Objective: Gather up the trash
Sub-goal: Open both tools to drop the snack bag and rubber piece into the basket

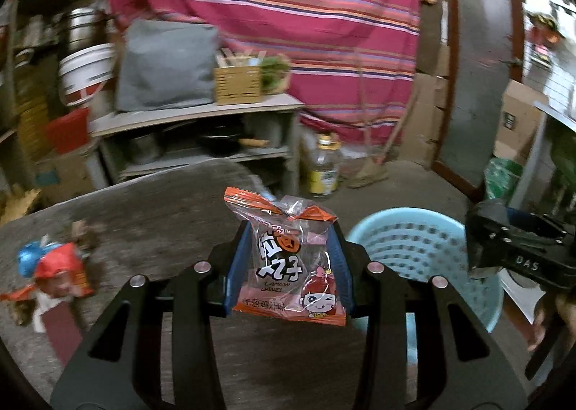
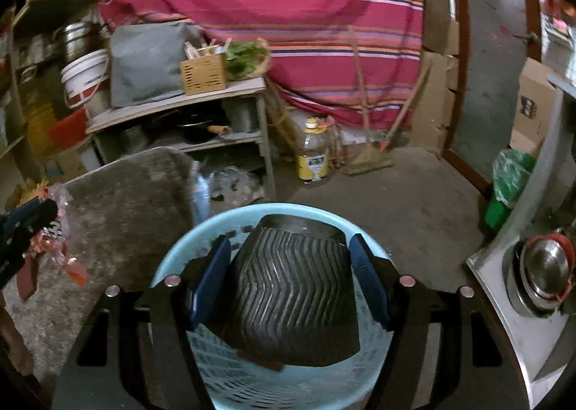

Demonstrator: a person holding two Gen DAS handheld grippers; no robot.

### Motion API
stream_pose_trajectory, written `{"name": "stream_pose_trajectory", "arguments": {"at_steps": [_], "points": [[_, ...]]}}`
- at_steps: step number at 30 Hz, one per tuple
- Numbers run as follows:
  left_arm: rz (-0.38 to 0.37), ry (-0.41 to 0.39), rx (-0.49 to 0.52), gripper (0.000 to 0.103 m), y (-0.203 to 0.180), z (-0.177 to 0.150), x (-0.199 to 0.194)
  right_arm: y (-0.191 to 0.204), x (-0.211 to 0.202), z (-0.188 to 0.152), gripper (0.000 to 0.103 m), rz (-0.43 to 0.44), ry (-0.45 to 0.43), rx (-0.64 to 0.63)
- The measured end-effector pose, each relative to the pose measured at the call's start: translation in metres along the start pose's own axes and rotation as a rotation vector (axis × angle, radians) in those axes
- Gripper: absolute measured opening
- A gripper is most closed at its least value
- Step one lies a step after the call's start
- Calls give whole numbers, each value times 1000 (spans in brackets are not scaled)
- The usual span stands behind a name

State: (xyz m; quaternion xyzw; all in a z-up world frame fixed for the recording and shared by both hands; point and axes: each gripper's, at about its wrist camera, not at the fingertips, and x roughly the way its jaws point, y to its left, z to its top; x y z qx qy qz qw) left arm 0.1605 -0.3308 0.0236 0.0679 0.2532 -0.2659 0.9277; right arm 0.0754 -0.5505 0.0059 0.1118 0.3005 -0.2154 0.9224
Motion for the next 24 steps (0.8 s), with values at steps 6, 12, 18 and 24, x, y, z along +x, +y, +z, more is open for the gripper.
{"name": "stream_pose_trajectory", "arguments": {"at_steps": [6,12,18,24], "points": [[-68,5,44,41,-55,7,17,-32,1,-3,68,-18,-2,62],[-110,31,54,46,-84,10,35,-44,3,-4,63,-8,2,97],[-87,49,39,64,-74,9,43,-37,9,-6,62,-7,19,76],[-42,29,11,82,-47,9,33,-20,15,-7,62,4,36,49]]}}
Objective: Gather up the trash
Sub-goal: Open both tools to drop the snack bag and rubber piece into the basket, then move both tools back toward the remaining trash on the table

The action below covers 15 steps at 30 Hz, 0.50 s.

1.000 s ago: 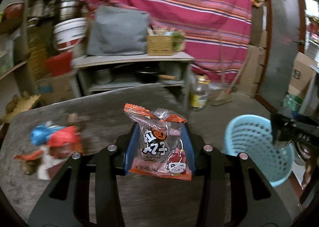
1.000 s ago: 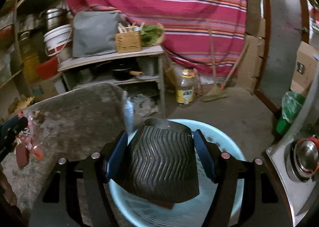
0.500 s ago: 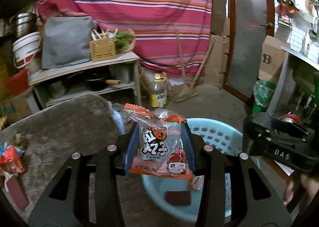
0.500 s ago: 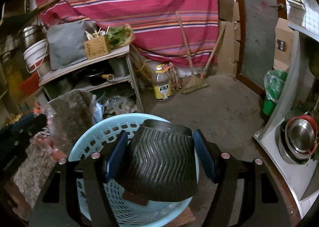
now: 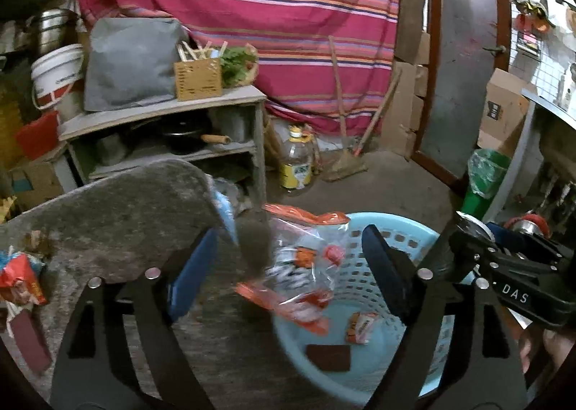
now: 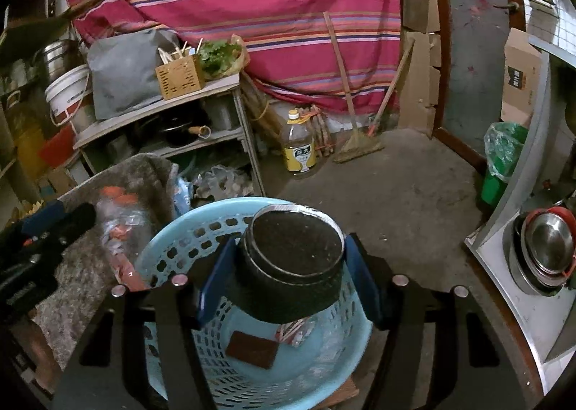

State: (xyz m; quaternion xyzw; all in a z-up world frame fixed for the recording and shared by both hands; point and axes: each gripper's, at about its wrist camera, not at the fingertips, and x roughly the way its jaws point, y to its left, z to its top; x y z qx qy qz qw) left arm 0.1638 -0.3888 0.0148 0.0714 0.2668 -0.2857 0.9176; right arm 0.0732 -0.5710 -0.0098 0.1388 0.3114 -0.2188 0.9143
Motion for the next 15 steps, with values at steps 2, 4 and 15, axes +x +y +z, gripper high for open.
{"name": "stream_pose_trajectory", "arguments": {"at_steps": [2,4,15], "points": [[14,-5,-5,85,11,-1,-6,6,2,-1,62,2,8,-11],[33,-14,-10,89,23,-4,-13,14,6,-2,62,4,18,-27],[164,-34,-33,97,92,-23,-46,36,15,-3,73,-38,43,-26]]}}
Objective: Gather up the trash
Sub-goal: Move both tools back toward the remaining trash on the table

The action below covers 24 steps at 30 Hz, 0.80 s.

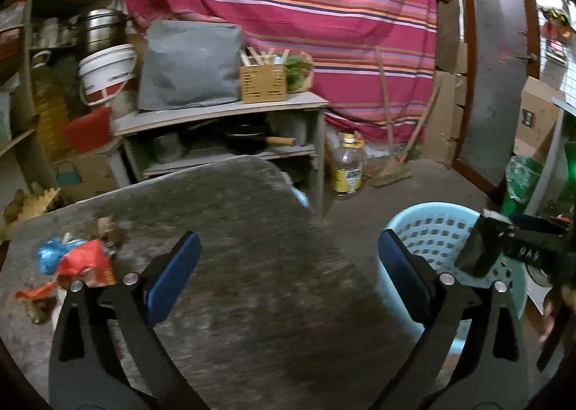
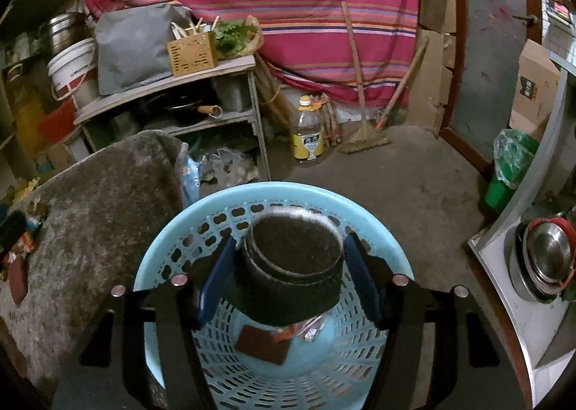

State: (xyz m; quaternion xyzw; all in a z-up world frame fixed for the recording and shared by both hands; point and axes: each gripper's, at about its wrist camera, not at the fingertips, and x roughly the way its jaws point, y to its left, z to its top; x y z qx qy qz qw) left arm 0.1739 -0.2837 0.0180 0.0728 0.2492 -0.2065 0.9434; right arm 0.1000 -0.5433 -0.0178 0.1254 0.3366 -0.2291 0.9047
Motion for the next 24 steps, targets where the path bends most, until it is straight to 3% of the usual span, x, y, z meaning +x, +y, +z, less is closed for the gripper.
{"name": "stream_pose_trajectory", "arguments": {"at_steps": [2,5,18,24], "points": [[23,0,-3,97,13,-3,-5,1,-1,0,88,-16,-7,15],[69,-5,3,97,38,-7,-13,7,1,2,92,-16,-6,17],[296,31,-34,98,173,-34,-32,97,2,-5,94,56,-2,-80],[336,74,-131,97,238,-56,-29,149,10,-10,94,105,19,-120]]}}
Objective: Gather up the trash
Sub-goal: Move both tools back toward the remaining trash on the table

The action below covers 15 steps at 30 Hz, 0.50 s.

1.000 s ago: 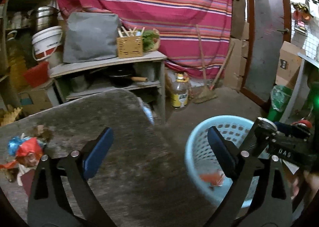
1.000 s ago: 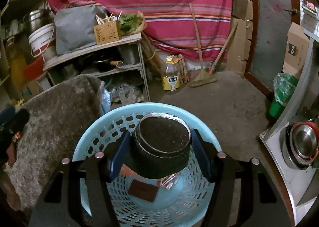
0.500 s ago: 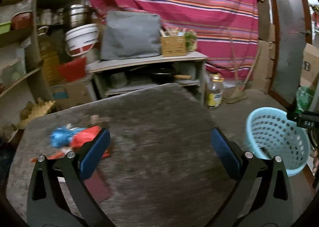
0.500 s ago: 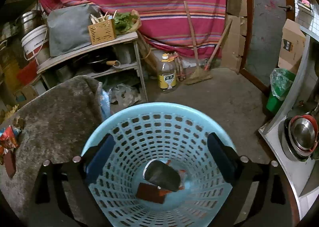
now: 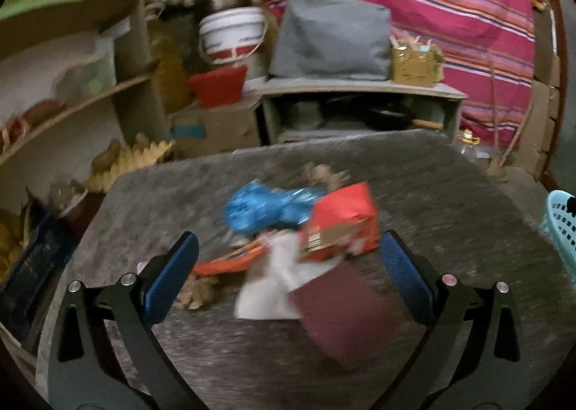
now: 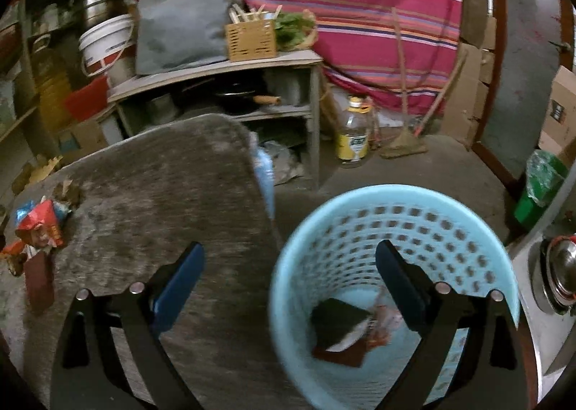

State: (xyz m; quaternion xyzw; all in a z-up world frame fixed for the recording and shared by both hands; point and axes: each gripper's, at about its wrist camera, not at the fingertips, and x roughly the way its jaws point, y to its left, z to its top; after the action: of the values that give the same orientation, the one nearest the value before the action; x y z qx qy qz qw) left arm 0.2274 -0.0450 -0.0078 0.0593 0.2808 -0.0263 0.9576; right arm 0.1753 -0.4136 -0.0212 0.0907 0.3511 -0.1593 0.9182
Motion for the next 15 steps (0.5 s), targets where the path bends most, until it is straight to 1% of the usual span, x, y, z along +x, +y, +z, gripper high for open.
{"name": "stream_pose_trajectory", "arguments": {"at_steps": [4,7,11,15], "points": [[24,22,-7,97,29,-7,14,25,10,0,94,25,17,-16],[15,63,-20,97,45,-11,29,42,17,0,94,47,33,-23],[-4,93,-17,91,56,-15,42,63,26,-2,94,67,48,-35],[-34,120,11,83,55,-18,52,79,34,-2,94,84,63,-53]]}}
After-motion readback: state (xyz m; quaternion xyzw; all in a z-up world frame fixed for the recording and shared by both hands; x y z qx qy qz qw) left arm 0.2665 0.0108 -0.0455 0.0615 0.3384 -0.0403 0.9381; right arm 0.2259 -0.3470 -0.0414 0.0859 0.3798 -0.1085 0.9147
